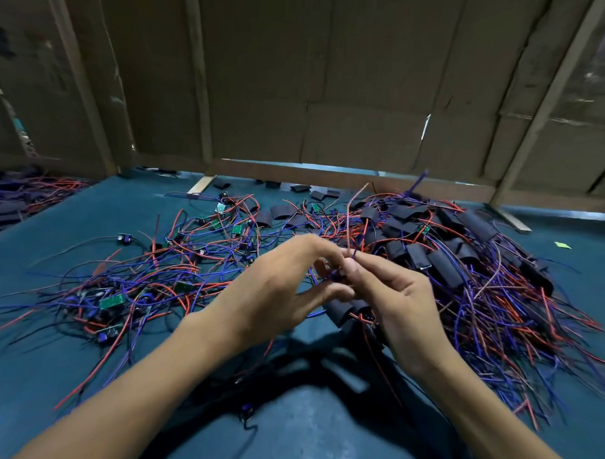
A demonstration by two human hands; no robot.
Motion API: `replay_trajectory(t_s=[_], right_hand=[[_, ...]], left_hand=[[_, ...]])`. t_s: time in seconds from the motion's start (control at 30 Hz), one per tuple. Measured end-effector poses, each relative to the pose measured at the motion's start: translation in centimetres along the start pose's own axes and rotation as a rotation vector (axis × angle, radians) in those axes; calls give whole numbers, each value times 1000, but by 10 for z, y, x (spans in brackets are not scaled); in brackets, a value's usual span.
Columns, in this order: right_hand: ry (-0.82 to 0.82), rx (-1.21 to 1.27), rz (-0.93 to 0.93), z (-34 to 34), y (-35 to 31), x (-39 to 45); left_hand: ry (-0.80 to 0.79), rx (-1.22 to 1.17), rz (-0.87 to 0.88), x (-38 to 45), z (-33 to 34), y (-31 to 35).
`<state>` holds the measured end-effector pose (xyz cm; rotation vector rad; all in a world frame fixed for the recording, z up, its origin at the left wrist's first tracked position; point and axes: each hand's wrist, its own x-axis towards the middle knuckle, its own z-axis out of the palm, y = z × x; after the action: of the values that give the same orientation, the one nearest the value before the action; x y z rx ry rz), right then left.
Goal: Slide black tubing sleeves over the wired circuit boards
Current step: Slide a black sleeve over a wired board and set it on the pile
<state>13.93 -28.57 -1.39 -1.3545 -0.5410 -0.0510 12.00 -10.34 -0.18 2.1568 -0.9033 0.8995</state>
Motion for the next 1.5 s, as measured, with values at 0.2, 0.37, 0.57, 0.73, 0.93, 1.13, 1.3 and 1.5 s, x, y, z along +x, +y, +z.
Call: replay_trajectory(t_s=[0.2, 0.37, 0.57, 0.73, 0.93, 1.13, 1.3, 1.5], right_hand=[[137, 347, 61, -16, -8, 11], [119, 565, 277, -19, -15, 13], [73, 391, 319, -9, -4, 9], [-25, 307, 322, -4, 1, 5], [-83, 128, 327, -6, 3, 4], [-115, 122, 325, -14, 4, 6], [-141, 128, 367, -13, 12, 3], [-159, 108, 359, -11, 15, 6]], left_hand=[[170, 50, -314, 56, -6, -66], [-530, 571, -705, 92, -9, -175], [-925, 792, -699, 77, 0, -208], [-835, 767, -815, 81, -4, -205], [-680, 905, -919, 76, 9, -197], [-605, 865, -1159, 80, 15, -189], [-544, 842, -1047, 77, 6, -186], [-741, 976, -685, 78, 10, -169]])
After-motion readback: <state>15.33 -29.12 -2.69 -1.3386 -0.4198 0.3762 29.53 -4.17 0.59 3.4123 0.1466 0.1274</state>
